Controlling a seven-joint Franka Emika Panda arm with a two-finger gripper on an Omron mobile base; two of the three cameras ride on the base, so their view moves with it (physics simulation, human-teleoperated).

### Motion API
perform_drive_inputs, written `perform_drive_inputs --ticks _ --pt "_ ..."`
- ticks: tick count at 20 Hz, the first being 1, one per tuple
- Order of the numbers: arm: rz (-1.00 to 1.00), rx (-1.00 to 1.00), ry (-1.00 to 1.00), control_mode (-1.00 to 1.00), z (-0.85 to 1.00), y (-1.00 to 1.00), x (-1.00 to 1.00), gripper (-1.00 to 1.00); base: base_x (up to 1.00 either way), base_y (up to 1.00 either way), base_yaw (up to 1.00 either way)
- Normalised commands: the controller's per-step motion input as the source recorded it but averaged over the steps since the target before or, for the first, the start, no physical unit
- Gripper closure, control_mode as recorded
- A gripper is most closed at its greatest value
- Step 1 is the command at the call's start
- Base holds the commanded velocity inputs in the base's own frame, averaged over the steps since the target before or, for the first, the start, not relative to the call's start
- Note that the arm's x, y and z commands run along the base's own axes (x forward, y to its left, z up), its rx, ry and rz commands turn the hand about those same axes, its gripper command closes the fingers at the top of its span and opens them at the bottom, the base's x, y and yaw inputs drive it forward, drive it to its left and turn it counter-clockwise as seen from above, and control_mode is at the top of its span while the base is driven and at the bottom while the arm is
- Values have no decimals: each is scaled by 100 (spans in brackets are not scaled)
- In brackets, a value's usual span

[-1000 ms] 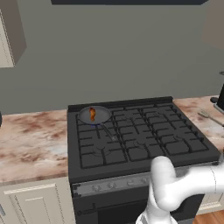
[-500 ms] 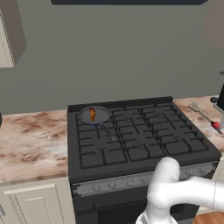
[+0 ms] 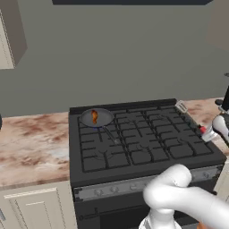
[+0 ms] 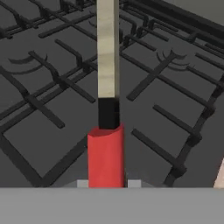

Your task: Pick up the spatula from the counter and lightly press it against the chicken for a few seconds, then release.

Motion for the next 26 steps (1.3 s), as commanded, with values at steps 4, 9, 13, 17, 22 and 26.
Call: perform_drive_inputs --ticks 4,9,13,17,22,26 --pt "0 -16 11 -100 26 93 18 100 0 0 0" --pt "0 -17 9 -100 20 74 15 100 0 0 0" --pt "0 -11 7 -100 33 64 18 100 0 0 0" --pt "1 -5 3 -100 30 59 19 100 0 0 0" --pt "4 -3 5 -100 18 40 16 100 0 0 0" --pt "7 -5 9 -100 0 41 29 100 0 0 0"
